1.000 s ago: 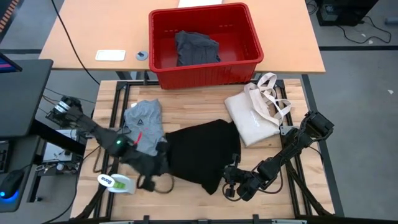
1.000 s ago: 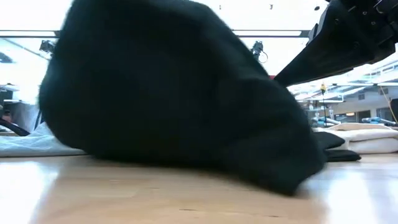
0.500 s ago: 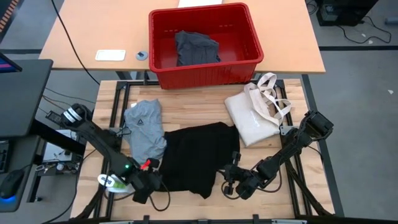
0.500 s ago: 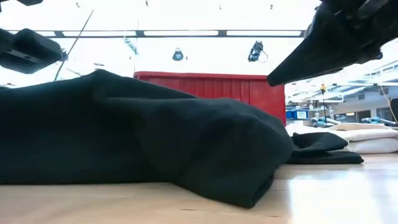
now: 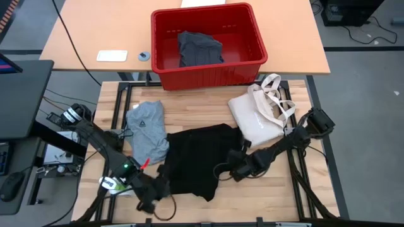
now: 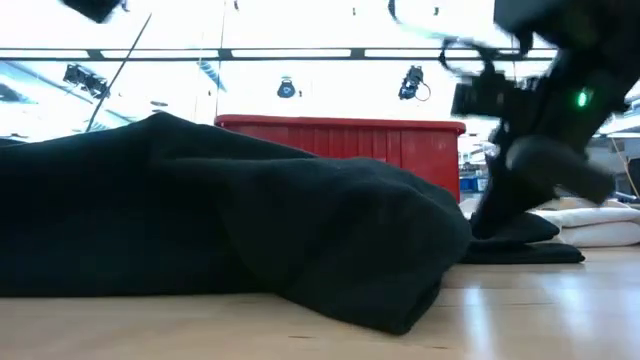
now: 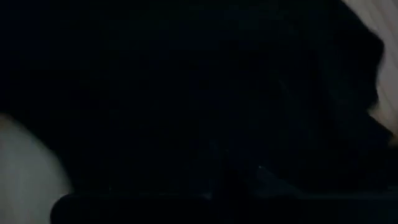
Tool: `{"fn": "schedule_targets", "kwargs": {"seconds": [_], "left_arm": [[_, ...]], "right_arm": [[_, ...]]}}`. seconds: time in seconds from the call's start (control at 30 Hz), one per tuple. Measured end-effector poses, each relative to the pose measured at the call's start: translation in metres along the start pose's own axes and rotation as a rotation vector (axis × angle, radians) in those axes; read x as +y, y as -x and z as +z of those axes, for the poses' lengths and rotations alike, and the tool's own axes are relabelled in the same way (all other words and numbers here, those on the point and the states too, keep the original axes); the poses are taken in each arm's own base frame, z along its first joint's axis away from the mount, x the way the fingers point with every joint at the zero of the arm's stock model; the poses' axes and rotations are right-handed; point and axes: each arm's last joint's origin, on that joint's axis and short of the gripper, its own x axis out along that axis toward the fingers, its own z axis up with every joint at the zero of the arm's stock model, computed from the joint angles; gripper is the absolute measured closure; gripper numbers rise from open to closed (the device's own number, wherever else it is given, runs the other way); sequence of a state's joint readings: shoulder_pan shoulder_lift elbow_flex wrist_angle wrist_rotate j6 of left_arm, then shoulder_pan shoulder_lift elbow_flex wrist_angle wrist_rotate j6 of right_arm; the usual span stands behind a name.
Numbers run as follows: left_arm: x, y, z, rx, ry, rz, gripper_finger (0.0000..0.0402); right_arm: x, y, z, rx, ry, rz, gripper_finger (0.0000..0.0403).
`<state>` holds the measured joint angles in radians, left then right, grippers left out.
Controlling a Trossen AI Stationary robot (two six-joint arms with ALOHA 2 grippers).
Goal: Fold Laundry from Bin
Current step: Fold the black shirt
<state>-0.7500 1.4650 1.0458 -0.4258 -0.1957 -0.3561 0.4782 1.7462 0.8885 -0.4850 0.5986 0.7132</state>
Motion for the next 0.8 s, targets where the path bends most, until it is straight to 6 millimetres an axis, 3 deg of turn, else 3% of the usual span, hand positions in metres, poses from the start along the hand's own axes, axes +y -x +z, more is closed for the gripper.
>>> {"fn": "schedule_targets", "kwargs": {"seconds": [0.13, 0.27, 0.4, 0.6, 0.8], "left_arm": [[0.022, -0.004, 0.001, -0.016, -0.003, 0.235, 0.0299], [0.043, -0.017, -0.001, 0.043, 0.108, 0.296, 0.0299], [0.053, -0.044, -0.008, 0.132, 0.152, 0.298, 0.0299], [0.057, -0.083, -0.027, 0.28, 0.135, 0.303, 0.0299], [0.039, -0.105, -0.041, 0.425, 0.121, -0.049, 0.0299]], "right_arm": [[-0.018, -0.015, -0.016, 0.082, -0.029, -0.063, 0.0389], [-0.032, -0.021, -0.028, 0.098, -0.037, -0.172, 0.0391], [-0.035, -0.022, -0.031, 0.09, -0.089, -0.215, 0.0389], [-0.009, -0.013, -0.028, 0.07, -0.128, 0.019, 0.0389], [0.029, 0.014, -0.034, 0.09, -0.066, 0.29, 0.039]]}}
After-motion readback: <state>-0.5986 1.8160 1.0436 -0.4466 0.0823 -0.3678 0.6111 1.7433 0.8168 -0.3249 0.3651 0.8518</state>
